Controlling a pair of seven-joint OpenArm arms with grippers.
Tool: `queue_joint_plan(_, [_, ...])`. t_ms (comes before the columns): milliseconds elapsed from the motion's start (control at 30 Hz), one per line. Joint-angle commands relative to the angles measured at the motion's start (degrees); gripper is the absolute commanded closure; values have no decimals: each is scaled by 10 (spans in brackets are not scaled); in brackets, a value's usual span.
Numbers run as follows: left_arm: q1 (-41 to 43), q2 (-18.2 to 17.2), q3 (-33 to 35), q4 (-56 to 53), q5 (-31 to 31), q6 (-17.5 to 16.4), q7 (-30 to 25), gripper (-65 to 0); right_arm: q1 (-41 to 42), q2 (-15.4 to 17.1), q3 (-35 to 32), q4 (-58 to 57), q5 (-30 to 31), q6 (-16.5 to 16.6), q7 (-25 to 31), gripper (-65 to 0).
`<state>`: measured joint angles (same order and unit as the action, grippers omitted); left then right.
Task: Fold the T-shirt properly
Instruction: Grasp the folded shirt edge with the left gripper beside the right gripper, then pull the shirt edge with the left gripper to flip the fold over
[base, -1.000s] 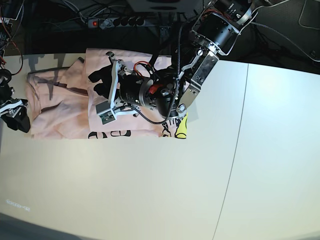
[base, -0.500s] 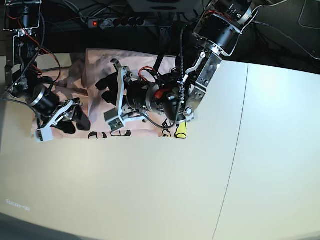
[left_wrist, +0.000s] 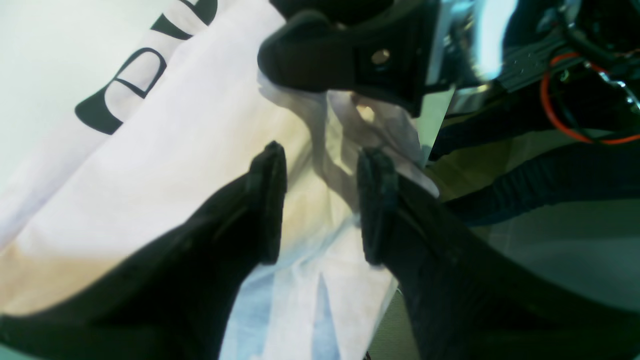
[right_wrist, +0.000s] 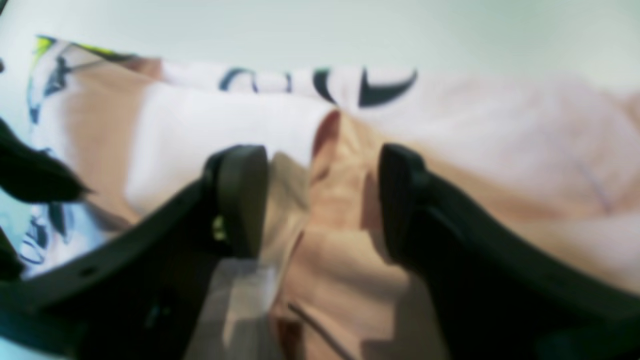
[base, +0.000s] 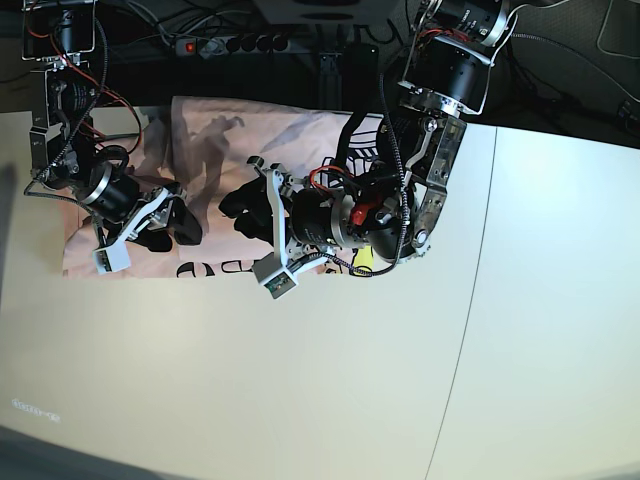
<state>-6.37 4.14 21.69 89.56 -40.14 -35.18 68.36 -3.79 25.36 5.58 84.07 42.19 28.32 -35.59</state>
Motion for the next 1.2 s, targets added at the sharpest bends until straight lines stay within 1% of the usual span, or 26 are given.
queue_joint_plan(0, [-11,8,0,9,-12,-15,-8,-266,12,8,3,1,6,45,12,-320])
queue_joint_plan(33, [-11,8,0,9,-12,-15,-8,-266,15,8,3,-5,7,45,12,-298])
queue_joint_plan(100, [-11,8,0,9,-12,-15,-8,-266,17,7,3,-10,7,45,12,-281])
queue_joint_plan(267, [-13,7,0,9,-11,-15,-8,-266,28,8,-7,-10,7,45,10,-282])
queue_joint_plan(367, [-13,7,-1,9,2,-15,-8,-266,34,8,-12,-10,7,45,10,-282])
queue_joint_plan(533, [-16,-12,-33,9,14,-15,-21,-262,48,8,-11,-10,6,44,12,-282])
queue_joint_plan(600, [-16,-21,-55,9,13,-15,-30,-226,54,8,-10,-10,4,45,12,-281])
queue_joint_plan(700, [-16,-31,-88,9,9,-16,-41,-141,61,10,-7,-10,2,44,12,-281])
queue_joint_plan(767, [-16,-40,-105,9,-5,-16,-45,-114,71,10,-2,-10,2,45,12,-282])
queue_joint_plan(800, [-15,-45,-111,9,-14,-17,-43,-113,73,12,3,-10,-2,44,12,-282])
queue_joint_plan(900, [-10,-63,-116,9,-40,-19,-39,-113,81,13,37,-10,-26,44,10,-282])
queue_joint_plan(1000, [-7,-83,-116,9,-66,-19,-34,-113,81,19,94,-10,-28,44,7,-282])
queue_joint_plan(1067, [-5,-97,-116,9,-92,-19,-19,-113,80,31,135,-10,-24,44,-14,-282])
queue_joint_plan(1167, [7,-112,-116,9,-133,-23,5,-113,77,60,192,-10,0,44,-51,-282])
